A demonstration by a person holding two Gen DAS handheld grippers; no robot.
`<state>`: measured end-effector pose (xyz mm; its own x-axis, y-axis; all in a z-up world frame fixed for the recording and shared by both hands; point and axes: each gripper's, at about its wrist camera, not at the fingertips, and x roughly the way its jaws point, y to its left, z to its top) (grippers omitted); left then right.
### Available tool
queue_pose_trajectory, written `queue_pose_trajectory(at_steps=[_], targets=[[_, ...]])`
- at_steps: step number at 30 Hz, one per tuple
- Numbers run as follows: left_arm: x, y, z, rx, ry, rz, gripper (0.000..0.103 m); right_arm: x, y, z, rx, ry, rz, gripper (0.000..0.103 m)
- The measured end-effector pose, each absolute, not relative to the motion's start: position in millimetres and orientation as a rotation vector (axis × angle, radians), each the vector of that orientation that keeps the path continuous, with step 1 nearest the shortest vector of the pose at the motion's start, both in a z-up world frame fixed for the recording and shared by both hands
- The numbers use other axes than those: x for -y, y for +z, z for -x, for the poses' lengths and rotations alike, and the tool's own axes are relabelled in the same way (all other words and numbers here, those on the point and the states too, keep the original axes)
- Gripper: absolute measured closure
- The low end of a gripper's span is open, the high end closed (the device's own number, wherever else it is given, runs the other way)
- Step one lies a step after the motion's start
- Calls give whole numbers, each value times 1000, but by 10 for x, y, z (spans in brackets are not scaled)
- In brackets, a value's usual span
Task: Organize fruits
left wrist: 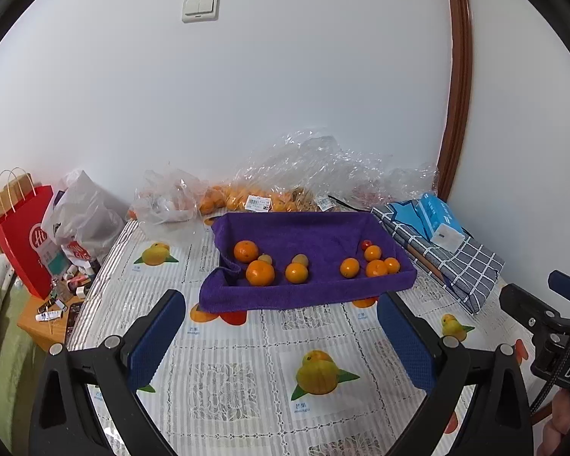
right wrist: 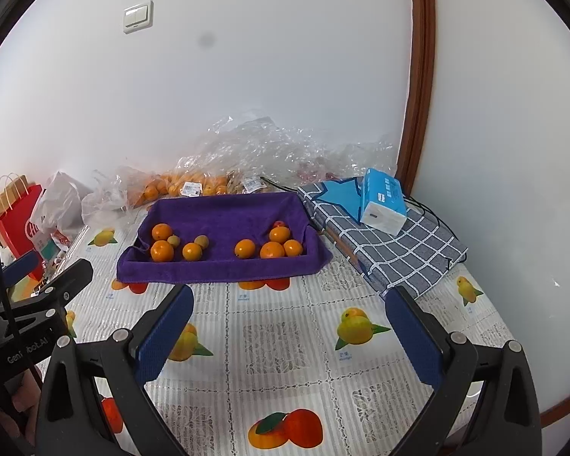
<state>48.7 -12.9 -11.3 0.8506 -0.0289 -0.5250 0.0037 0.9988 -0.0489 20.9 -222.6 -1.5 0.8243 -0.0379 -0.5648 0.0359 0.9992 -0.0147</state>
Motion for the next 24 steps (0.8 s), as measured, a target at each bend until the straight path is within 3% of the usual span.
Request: queue_pose_trajectory(at_steps=[24], targets=[[58, -52, -454, -537, 9, 35, 1, 2257, 47, -152, -581, -48, 0, 3]])
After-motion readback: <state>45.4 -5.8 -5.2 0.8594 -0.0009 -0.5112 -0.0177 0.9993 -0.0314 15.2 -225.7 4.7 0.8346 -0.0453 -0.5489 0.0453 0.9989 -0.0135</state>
